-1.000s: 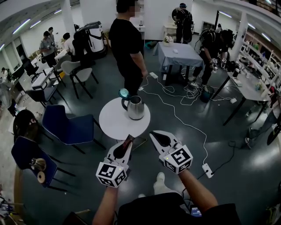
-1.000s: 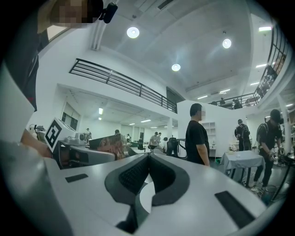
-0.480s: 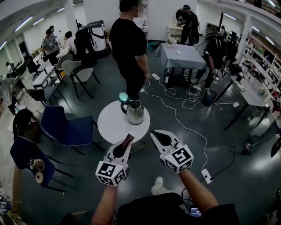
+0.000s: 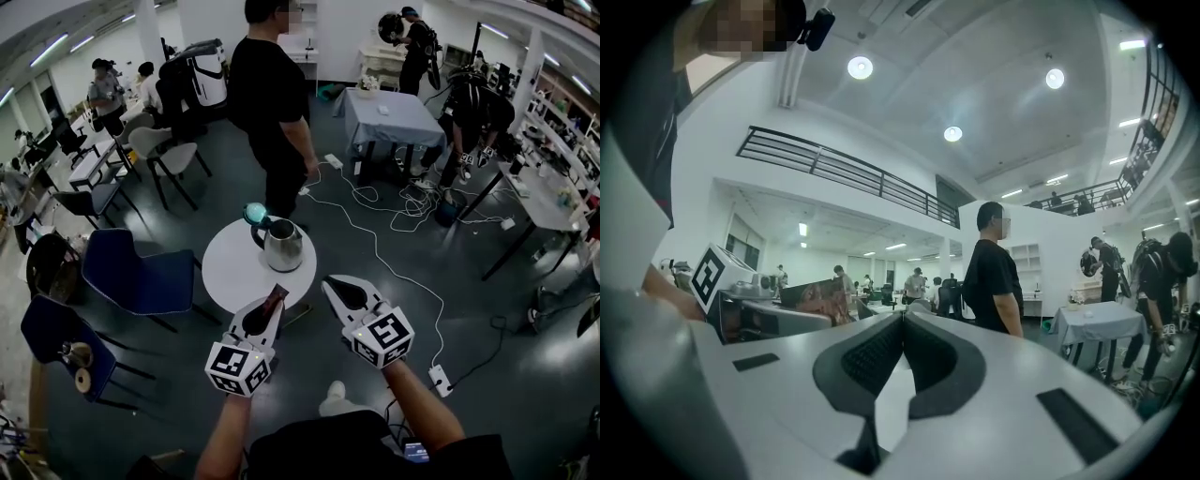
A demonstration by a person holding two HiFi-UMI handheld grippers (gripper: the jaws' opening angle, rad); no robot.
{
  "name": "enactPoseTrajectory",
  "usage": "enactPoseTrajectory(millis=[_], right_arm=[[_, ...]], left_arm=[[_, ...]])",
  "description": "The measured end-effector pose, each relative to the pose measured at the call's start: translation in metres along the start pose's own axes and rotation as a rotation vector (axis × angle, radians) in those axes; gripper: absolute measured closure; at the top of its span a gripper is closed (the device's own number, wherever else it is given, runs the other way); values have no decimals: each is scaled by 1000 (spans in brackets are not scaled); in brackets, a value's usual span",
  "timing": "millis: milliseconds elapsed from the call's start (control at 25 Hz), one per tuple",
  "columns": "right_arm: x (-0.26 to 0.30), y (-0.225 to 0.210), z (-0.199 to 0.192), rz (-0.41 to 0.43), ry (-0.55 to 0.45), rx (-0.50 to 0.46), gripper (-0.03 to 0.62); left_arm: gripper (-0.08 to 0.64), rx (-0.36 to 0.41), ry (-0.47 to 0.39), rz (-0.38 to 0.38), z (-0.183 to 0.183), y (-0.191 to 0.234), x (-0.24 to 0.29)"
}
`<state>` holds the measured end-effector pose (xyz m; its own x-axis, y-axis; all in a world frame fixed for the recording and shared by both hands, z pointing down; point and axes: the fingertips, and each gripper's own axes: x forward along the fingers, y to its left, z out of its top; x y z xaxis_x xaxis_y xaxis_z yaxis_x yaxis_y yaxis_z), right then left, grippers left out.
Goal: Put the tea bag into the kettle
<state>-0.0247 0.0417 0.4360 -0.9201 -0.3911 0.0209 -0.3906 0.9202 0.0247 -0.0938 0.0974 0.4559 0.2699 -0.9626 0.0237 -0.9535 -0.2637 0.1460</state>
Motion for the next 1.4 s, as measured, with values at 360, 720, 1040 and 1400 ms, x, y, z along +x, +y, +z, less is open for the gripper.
enactPoseTrajectory(millis=[360,720,1040,1400], right_arm=[[1,-52,7,27,-13,10,575],[2,-101,2,46,-8,20,575],[1,-143,-4,52,-9,51,575],[-5,-167,-10,66,3,63,575]], left_arm=[[523,14,-3,16,14,-8,53],[523,18,-6,37,17,-18,99],[523,17,1,55,17,-21,141],[523,107,30,84,13,-32,168]])
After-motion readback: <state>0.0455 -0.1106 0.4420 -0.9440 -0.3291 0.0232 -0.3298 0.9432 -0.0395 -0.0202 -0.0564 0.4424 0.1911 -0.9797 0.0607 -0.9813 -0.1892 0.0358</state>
